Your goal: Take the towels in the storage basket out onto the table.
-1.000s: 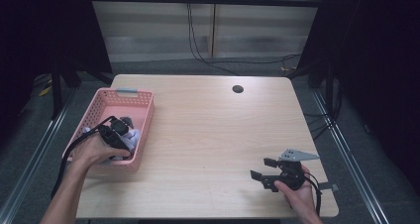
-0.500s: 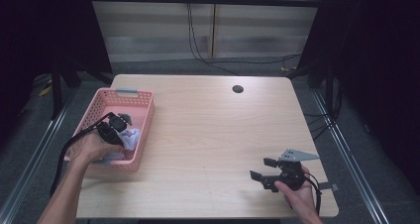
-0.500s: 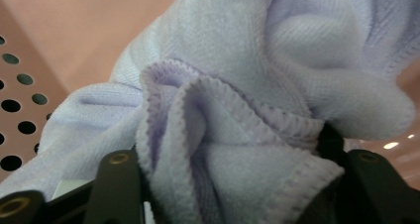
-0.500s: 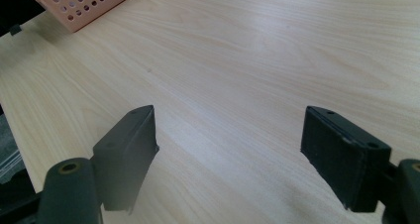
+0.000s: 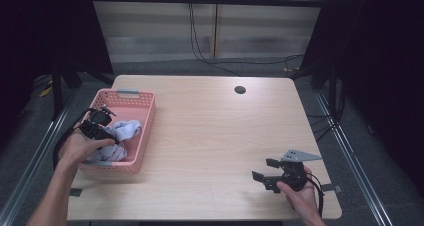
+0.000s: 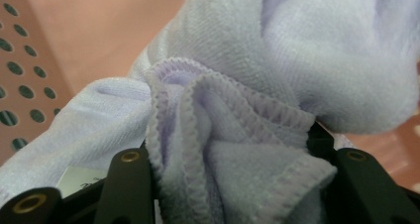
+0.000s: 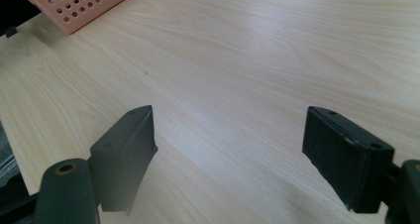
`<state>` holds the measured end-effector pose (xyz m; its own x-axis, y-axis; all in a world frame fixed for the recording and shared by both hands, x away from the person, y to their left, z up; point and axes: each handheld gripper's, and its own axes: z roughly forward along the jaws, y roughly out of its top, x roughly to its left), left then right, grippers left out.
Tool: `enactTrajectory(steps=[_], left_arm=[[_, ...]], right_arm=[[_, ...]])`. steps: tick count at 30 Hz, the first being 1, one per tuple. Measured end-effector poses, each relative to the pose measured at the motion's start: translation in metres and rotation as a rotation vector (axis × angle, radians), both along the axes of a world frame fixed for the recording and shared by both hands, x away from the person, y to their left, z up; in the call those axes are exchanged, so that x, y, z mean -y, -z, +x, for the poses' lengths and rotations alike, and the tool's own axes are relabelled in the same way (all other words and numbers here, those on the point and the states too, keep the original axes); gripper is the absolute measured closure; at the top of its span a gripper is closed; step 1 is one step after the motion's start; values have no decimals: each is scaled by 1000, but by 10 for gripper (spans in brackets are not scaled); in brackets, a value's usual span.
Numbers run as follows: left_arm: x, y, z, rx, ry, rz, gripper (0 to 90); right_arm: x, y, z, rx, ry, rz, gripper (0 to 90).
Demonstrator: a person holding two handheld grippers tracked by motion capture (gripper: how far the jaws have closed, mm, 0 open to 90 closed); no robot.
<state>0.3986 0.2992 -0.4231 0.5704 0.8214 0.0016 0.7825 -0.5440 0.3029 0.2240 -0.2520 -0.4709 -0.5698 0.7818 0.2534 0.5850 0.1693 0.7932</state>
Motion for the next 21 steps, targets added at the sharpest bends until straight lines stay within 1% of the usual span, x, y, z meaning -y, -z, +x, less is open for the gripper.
enactTrajectory(steps=[1, 2, 3, 4, 6, 7, 8, 9, 10, 12, 13, 14, 16, 18, 20, 21], left_arm=[[0, -3, -1, 10, -22, -6, 478], [0, -5, 0, 2, -15, -11, 478], [0, -8, 0, 15, -10, -8, 477], [0, -10, 0, 14, -13, -15, 476], [-1, -15, 0, -2, -3, -45, 474], [-3, -18, 0, 1, 4, -46, 473], [-3, -20, -1, -4, -8, -62, 472], [-4, -22, -1, 6, -18, -63, 471], [-5, -24, 0, 6, -17, -68, 471], [-8, -26, 0, -8, -19, -94, 470], [-9, -27, 0, 0, -26, -97, 469], [-11, -29, 0, 1, -22, -92, 469], [-12, -31, -1, 13, -28, -94, 468], [-13, -33, -1, 5, -27, -103, 468], [-13, -35, -2, 13, -19, -107, 466], [-13, -36, -2, 6, -15, -116, 466]], right_arm=[[0, 0, 0, -1, 0, 1, 197], [0, 0, 0, -1, 0, 0, 197], [0, 0, 0, -2, 0, 1, 197], [0, 0, 0, -1, 0, 1, 197], [0, 0, 0, -1, 0, -1, 196], [0, 0, 0, 0, 0, 0, 194], [0, 0, 0, 1, 0, -1, 193], [0, 0, 0, 0, 0, 0, 192], [0, 0, 0, 3, 0, -2, 193], [0, 0, 0, 2, 0, -2, 193], [0, 0, 0, 2, -1, -2, 193], [0, 0, 0, 0, 0, -1, 193], [0, 0, -1, 4, 0, -1, 191], [0, 0, 0, 3, 0, -1, 190], [0, 0, 0, 3, -1, -2, 187], [0, 0, 0, 3, -2, -3, 187]])
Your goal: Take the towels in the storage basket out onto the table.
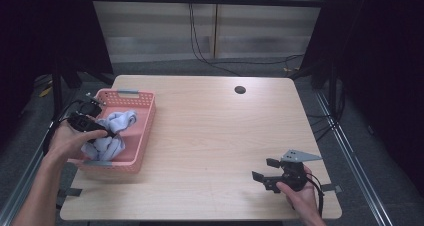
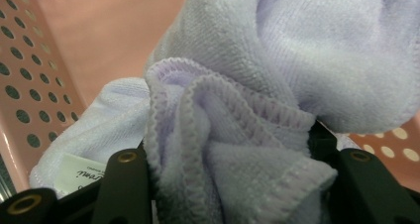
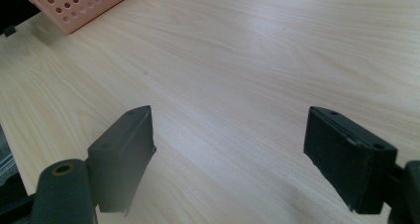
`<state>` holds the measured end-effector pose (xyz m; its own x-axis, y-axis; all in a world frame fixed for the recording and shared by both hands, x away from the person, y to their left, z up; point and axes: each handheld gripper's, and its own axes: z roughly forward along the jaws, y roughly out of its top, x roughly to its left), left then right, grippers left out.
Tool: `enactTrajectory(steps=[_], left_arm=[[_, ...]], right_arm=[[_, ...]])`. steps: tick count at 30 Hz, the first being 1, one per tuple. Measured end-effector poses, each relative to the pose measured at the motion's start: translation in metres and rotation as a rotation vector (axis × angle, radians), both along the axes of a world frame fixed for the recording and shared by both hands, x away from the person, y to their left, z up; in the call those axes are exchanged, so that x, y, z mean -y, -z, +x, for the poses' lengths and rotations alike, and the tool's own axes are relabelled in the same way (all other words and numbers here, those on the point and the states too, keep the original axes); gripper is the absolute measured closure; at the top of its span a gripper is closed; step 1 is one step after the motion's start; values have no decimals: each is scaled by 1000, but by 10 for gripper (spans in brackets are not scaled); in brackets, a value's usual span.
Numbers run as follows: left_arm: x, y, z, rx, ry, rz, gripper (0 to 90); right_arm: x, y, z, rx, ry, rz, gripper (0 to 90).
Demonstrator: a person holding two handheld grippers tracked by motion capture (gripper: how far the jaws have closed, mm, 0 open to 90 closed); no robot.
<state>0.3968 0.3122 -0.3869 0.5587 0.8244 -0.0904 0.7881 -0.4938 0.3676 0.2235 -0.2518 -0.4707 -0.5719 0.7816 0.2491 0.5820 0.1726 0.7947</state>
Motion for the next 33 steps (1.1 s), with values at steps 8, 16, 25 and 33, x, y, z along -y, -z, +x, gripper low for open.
enactTrajectory(steps=[8, 16, 25, 33], left_arm=[[0, -14, 2, 26, -5, -4, 466], [0, -27, 1, 68, -11, -57, 465], [2, -40, 0, 72, -5, -89, 459], [11, -56, -2, 97, 30, -83, 458]], right_arm=[[0, 0, 0, -2, -1, 0, 186], [0, 0, 0, 7, -5, 0, 185], [-1, 0, -1, 6, -4, -3, 183], [-1, 0, 0, 5, -2, -3, 183]])
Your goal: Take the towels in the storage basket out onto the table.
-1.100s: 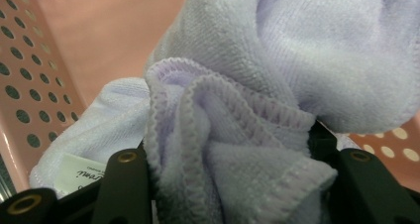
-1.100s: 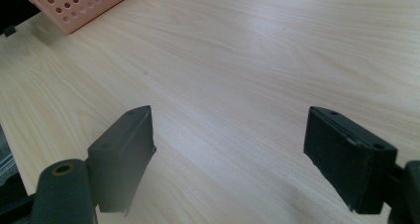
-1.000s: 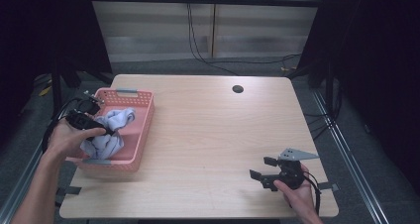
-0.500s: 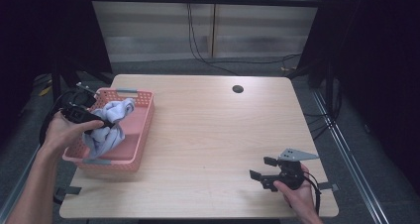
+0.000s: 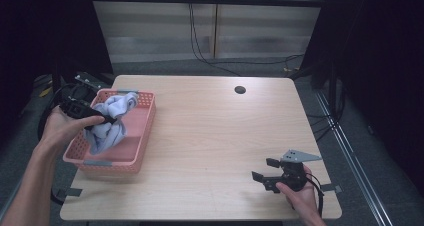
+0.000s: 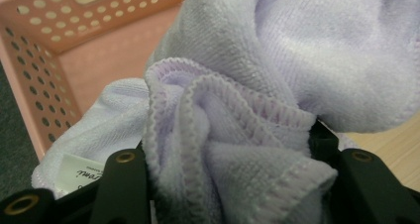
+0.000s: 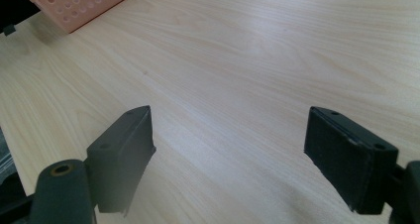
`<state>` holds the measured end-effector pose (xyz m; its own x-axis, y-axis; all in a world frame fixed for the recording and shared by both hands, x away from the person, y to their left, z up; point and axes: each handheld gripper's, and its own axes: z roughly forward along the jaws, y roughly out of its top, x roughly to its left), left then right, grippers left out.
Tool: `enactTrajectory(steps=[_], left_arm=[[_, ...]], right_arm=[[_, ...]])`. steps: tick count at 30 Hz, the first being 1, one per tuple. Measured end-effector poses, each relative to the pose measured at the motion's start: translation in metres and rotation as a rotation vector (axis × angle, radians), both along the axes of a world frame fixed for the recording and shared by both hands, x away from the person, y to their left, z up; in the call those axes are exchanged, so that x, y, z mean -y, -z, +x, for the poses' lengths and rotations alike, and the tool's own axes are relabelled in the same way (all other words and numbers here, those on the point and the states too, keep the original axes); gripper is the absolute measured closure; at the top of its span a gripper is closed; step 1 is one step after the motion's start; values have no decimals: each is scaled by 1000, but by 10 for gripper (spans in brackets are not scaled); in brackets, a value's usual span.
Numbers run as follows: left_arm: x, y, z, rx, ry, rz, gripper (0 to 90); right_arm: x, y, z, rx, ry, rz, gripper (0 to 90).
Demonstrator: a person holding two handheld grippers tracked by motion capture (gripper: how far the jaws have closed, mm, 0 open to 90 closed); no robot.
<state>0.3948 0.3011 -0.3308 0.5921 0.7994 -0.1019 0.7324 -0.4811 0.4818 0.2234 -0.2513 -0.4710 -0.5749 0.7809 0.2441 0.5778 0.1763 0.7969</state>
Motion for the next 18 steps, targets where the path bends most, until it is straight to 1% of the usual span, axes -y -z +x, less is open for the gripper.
enactTrajectory(steps=[1, 3, 4, 5, 7, 11, 13, 14, 15, 16, 18], left_arm=[[2, -1, 0, 5, 0, 2, 458], [8, -7, -2, 20, 19, 12, 457], [12, -10, -3, 24, 27, 10, 455], [14, -13, -4, 27, 42, 17, 454], [22, -21, -7, 45, 53, 13, 453], [37, -36, -11, 78, 89, -1, 453], [47, -43, -14, 90, 120, -15, 452], [52, -46, -16, 102, 128, -31, 451], [56, -49, -17, 110, 149, -35, 451], [62, -51, -19, 121, 162, -47, 451], [70, -52, -20, 128, 182, -47, 451]], right_arm=[[0, 0, 0, 0, -1, 1, 183], [0, 0, 0, -2, -1, 0, 183], [0, 0, 0, -2, -1, 0, 183], [0, 0, 0, -2, 0, 1, 183], [0, 1, 0, 1, -4, -3, 183], [0, 0, 0, -2, -1, 1, 183], [0, 0, 0, -1, 0, 3, 183], [1, 0, 0, -2, 0, 3, 183], [1, 0, 0, -1, 1, 3, 183], [1, 0, 0, 2, 0, 3, 183], [0, 0, 0, -1, -1, 3, 182]])
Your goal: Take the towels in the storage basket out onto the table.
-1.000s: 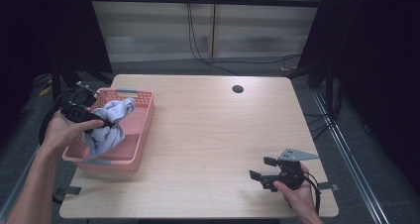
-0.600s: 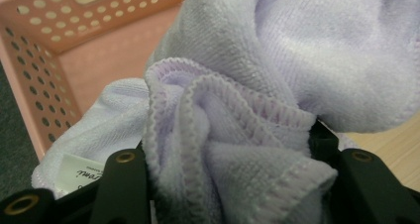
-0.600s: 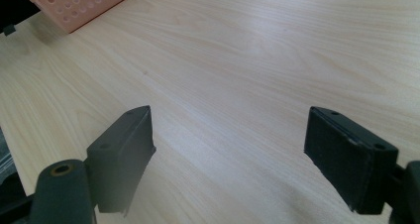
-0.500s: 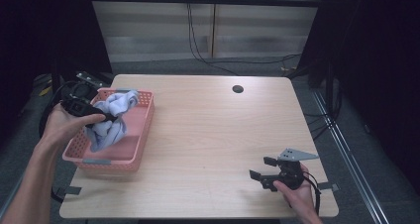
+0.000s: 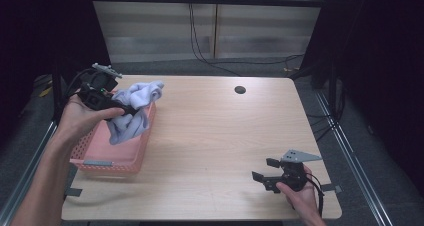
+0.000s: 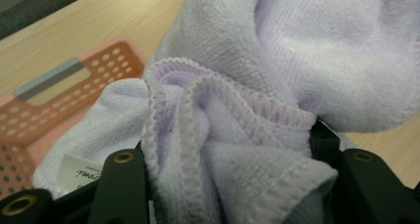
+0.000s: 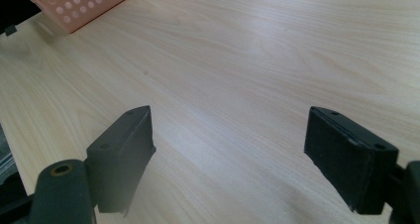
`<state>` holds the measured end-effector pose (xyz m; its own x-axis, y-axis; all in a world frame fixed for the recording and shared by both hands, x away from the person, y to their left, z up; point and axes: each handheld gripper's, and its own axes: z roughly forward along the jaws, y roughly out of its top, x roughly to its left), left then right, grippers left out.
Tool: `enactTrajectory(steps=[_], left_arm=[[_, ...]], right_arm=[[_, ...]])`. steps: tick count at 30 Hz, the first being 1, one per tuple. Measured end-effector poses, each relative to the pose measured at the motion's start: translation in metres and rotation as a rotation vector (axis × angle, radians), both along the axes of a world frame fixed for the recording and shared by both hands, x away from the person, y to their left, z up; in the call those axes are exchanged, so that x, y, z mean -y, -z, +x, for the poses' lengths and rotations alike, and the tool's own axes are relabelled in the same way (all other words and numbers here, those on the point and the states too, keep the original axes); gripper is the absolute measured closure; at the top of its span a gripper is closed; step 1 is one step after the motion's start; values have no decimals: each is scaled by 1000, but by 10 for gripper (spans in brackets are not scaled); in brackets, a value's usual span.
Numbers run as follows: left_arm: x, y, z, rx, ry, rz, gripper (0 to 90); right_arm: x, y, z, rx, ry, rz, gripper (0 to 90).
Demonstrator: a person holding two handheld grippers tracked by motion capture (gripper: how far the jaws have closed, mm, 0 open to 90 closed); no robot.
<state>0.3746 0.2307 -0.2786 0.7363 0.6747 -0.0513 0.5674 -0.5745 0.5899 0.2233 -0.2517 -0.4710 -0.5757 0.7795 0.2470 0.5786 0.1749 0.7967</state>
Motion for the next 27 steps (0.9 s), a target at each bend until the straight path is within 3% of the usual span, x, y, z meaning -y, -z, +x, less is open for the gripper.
enactTrajectory(steps=[4, 7, 12, 16, 20, 24, 27], left_arm=[[17, 1, 0, -7, 46, 4, 450], [26, 3, 1, -4, 62, -32, 450], [42, 10, 1, -11, 112, -11, 449], [65, 21, 0, -22, 159, -12, 449], [88, 34, -2, -45, 210, 28, 449], [112, 47, -5, -63, 271, 18, 447], [132, 58, -9, -65, 286, 20, 441]], right_arm=[[1, 0, 0, 6, -2, 0, 183], [1, 0, 0, 4, -2, 0, 183], [0, 0, 1, 1, -7, 1, 183], [0, 0, 1, 0, -8, 2, 181], [0, 0, 1, 1, -10, 2, 178], [-1, 0, 2, 0, -17, -3, 174], [0, -1, 2, 5, -18, 1, 174]])
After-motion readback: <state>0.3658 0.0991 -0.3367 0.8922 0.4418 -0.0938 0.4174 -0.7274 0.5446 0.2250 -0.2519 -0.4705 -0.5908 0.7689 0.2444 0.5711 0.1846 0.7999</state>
